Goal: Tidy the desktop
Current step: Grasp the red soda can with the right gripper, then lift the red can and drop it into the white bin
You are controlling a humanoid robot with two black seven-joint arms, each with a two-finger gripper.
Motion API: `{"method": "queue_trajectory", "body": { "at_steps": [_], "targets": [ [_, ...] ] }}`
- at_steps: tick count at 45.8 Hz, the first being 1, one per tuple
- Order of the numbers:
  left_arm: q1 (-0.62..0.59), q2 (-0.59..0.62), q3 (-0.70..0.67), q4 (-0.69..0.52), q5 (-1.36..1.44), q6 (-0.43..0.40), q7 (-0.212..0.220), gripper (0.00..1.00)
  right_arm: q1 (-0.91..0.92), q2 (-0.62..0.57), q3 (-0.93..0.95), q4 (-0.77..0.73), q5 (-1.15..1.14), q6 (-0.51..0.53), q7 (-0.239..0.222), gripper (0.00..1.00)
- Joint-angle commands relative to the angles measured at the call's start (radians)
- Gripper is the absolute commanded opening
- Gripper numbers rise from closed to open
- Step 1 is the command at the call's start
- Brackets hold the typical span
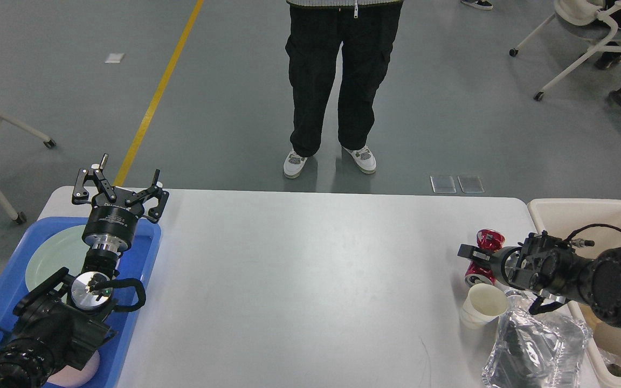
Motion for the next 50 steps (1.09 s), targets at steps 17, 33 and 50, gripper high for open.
{"method": "queue_trajectory", "body": {
  "at_steps": [17, 33, 50],
  "targets": [
    [0.000, 0.001, 0.000, 0.000, 0.000, 0.000, 0.000, 0.97, 0.907, -0.107, 0.030, 0.860, -0.012, 0.011, 0.001, 0.00],
    [0.000, 0.000, 0.000, 0.000, 0.000, 0.000, 0.000, 0.97, 0.827, -0.096, -0.014, 0.825, -0.018, 0.006, 0.000, 0.00],
    [0.000, 0.001, 0.000, 0.000, 0.000, 0.000, 0.000, 0.97, 0.054, -0.209, -0.056, -0.054, -0.009, -0.021, -0.009, 0.00]
  ]
}}
